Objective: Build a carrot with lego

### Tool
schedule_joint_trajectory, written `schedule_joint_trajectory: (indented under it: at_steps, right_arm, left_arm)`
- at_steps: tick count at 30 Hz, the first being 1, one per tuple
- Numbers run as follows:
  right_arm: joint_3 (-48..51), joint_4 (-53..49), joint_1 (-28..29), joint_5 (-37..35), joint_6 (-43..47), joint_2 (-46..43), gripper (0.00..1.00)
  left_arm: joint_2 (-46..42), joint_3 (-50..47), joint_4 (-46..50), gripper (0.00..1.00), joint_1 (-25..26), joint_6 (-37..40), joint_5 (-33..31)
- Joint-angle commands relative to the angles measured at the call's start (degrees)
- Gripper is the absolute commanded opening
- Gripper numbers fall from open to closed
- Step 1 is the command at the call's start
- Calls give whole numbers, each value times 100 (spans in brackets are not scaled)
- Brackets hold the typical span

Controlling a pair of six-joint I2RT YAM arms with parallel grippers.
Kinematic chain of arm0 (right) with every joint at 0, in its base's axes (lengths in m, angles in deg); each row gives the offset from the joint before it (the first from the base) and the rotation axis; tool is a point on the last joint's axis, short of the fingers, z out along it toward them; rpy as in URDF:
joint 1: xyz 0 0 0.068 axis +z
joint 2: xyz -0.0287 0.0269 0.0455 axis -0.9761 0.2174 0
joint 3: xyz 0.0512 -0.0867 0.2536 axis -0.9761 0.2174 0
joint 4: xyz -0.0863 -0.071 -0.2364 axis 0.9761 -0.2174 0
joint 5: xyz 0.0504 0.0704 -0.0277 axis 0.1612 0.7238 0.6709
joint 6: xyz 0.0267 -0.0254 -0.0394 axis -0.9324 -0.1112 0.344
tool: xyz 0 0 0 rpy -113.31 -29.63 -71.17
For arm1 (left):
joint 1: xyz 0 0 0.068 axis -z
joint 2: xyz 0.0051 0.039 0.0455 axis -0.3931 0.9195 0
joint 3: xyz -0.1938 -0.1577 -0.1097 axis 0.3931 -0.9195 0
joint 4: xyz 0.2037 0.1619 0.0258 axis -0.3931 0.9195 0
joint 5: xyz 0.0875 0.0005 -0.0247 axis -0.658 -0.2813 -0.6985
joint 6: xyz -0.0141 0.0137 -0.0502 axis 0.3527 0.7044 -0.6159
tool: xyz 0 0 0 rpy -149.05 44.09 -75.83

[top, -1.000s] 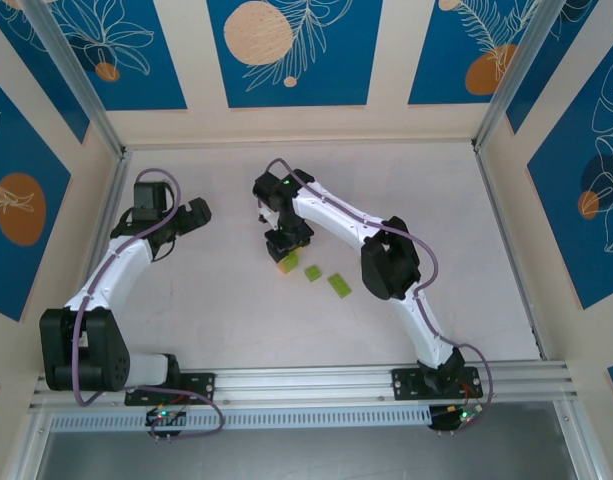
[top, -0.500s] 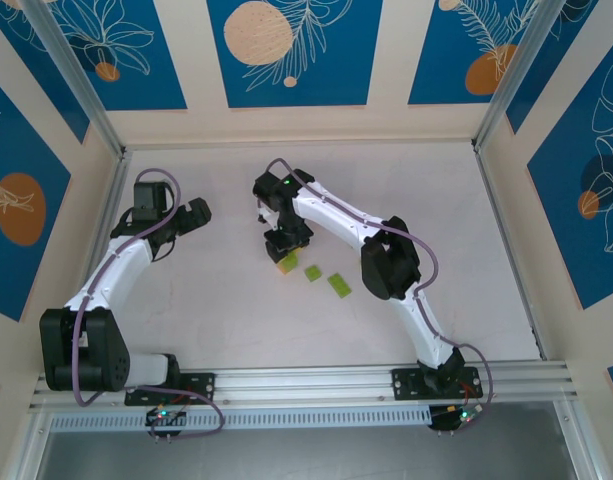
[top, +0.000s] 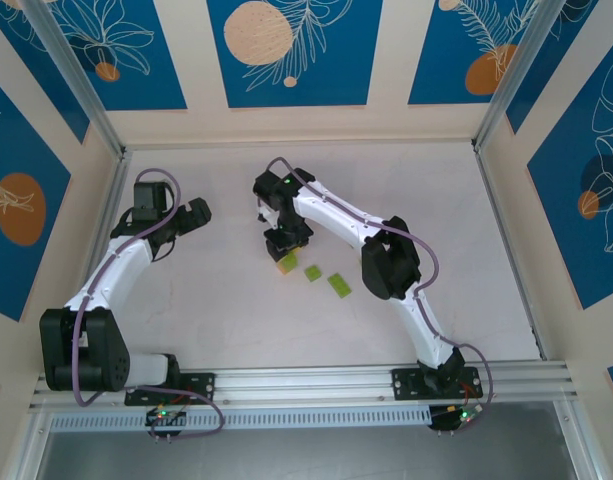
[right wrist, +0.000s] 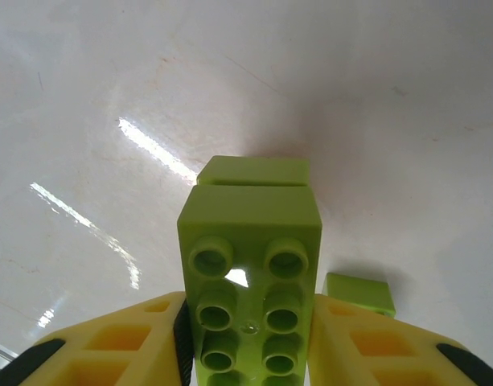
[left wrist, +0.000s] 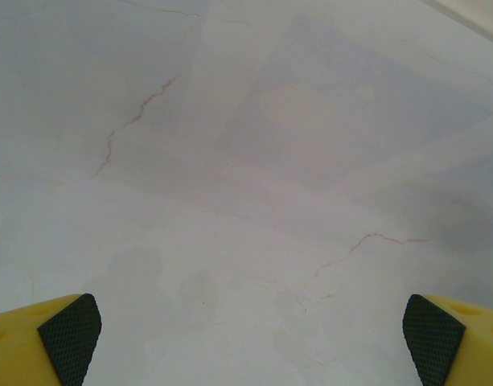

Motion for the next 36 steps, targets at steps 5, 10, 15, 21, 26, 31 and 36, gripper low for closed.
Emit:
schedule_joint_trajectory:
  at_steps: [5,10,15,21,26,31,36]
  right_arm:
    - [-127,-141,5,128,121,50,37]
    - [-128,-183,23,106,130,103,36]
    - [-95,-237,73,32,147,171,34]
    - [-39,-264,119,-39,156,215,33]
    - [-51,-346,133,-129,163,294,33]
    - [-97,-487,172,-207,217,447,33]
    - [-103,-577,214,-223,261,590,33]
  left_arm:
    - [-119,20,22,99,-78,40,44]
    - [-119,22,25,99,-78,41,44]
    - [-132,16,26,99,-78,43,44]
    - [-122,17,28,99,-77,40,44]
    - [-117,15,18,99,-78,44,52]
    - [-112,8,6,99,-78,36,53]
    - [-124,5,9,99,-78,36,52]
